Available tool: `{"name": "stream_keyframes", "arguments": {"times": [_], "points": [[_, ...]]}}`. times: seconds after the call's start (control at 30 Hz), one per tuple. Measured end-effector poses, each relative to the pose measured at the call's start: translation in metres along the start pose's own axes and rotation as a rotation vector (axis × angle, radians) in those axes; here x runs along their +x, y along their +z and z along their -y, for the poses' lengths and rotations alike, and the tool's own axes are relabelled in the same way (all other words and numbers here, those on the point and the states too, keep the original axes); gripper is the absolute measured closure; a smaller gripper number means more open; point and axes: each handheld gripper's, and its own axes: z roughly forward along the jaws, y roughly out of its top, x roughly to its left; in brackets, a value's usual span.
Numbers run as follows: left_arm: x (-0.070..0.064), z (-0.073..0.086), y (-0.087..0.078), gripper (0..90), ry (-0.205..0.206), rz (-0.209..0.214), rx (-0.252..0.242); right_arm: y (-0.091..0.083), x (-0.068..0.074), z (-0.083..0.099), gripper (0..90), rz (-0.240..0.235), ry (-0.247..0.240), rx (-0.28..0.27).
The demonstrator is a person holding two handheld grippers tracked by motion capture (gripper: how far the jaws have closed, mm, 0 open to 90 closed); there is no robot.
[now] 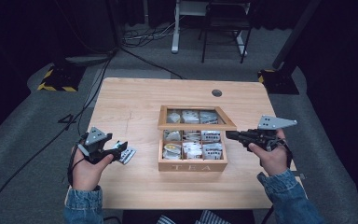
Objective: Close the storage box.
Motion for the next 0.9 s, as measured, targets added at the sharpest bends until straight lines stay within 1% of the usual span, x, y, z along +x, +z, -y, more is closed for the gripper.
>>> {"name": "stream_keyframes", "arguments": {"times": [0.07,0.1,0.2,0.23,0.47,0.57,0.67,0.8,0.9], "points": [[0.001,0.000,0.000,29.6,-0.001,0.000,0.003,-0.001,0.001,0.001,90.0,0.002,-0.002,0.013],[0.002,0.001,0.000,29.6,-0.009,-0.003,0.002,-0.002,0.002,0.002,90.0,0.003,-0.001,0.020],[0.003,0.001,0.000,29.6,-0.007,-0.006,0.008,-0.003,0.004,0.004,90.0,0.005,0.001,0.044],[0.003,0.001,0.000,29.6,-0.013,-0.006,0.009,-0.003,0.005,0.005,90.0,0.004,0.001,0.051],[0.003,0.001,0.002,29.6,-0.013,-0.004,0.017,-0.004,0.009,0.008,90.0,0.007,-0.006,0.090],[0.004,0.002,0.002,29.6,-0.013,-0.003,0.022,-0.005,0.011,0.010,90.0,0.003,-0.010,0.109],[0.004,0.002,0.002,29.6,-0.012,-0.005,0.032,-0.005,0.014,0.012,90.0,-0.012,-0.016,0.121],[0.004,0.003,0.004,29.6,-0.011,-0.006,0.046,-0.003,0.017,0.015,90.0,-0.015,-0.027,0.150],[0.004,0.003,0.004,29.6,-0.011,-0.004,0.045,-0.001,0.017,0.018,90.0,-0.015,-0.030,0.169]]}}
